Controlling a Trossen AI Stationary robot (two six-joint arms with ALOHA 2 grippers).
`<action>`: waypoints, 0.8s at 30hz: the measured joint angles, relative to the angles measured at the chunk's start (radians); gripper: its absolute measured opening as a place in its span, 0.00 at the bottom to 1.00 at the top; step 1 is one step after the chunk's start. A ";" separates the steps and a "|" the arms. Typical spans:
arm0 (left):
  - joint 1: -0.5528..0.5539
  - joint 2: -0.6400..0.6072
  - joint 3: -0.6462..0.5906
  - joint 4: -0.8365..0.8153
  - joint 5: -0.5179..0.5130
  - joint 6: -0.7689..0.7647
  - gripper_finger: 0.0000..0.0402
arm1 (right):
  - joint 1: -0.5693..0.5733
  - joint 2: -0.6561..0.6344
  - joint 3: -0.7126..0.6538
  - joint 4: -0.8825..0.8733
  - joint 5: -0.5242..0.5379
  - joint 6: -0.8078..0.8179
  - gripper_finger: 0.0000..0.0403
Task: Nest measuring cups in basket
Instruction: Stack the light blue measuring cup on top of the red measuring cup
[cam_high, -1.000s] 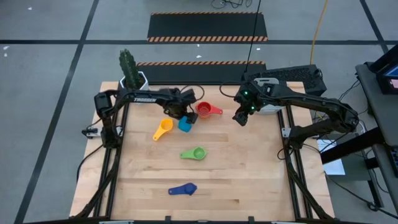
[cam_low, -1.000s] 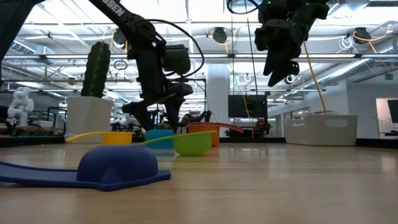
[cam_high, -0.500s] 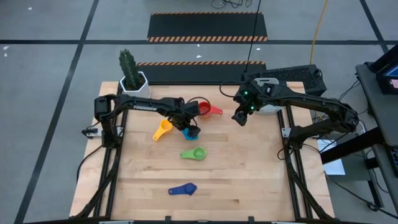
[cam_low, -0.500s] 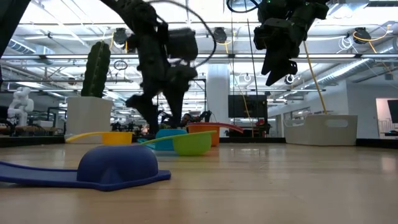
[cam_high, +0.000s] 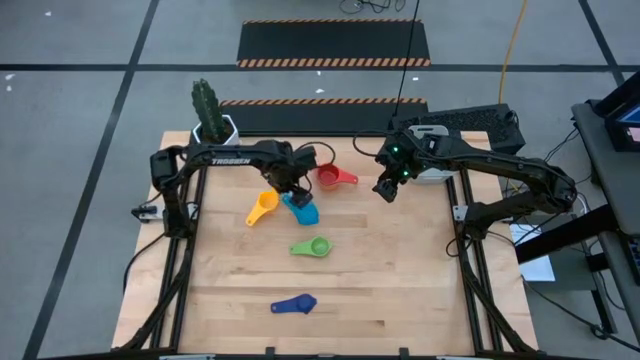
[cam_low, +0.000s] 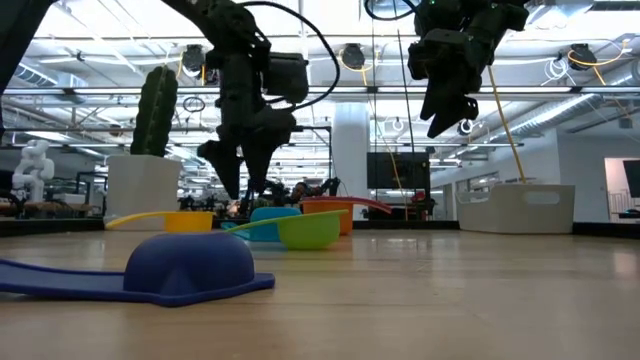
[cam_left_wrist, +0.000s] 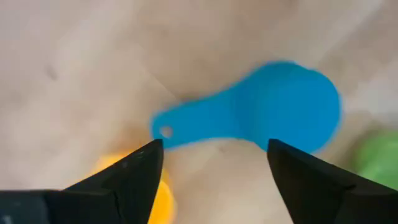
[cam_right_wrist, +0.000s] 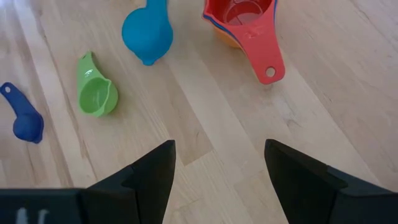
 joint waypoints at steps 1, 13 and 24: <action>0.007 0.000 -0.005 0.010 -0.019 0.020 0.69 | 0.000 0.000 0.000 0.000 0.000 0.001 0.59; 0.098 0.000 -0.016 -0.013 0.000 0.114 0.57 | 0.000 0.000 0.000 0.000 -0.005 0.085 0.59; 0.133 0.001 -0.107 0.087 0.045 0.176 0.61 | 0.056 0.000 0.000 0.000 -0.004 0.145 0.59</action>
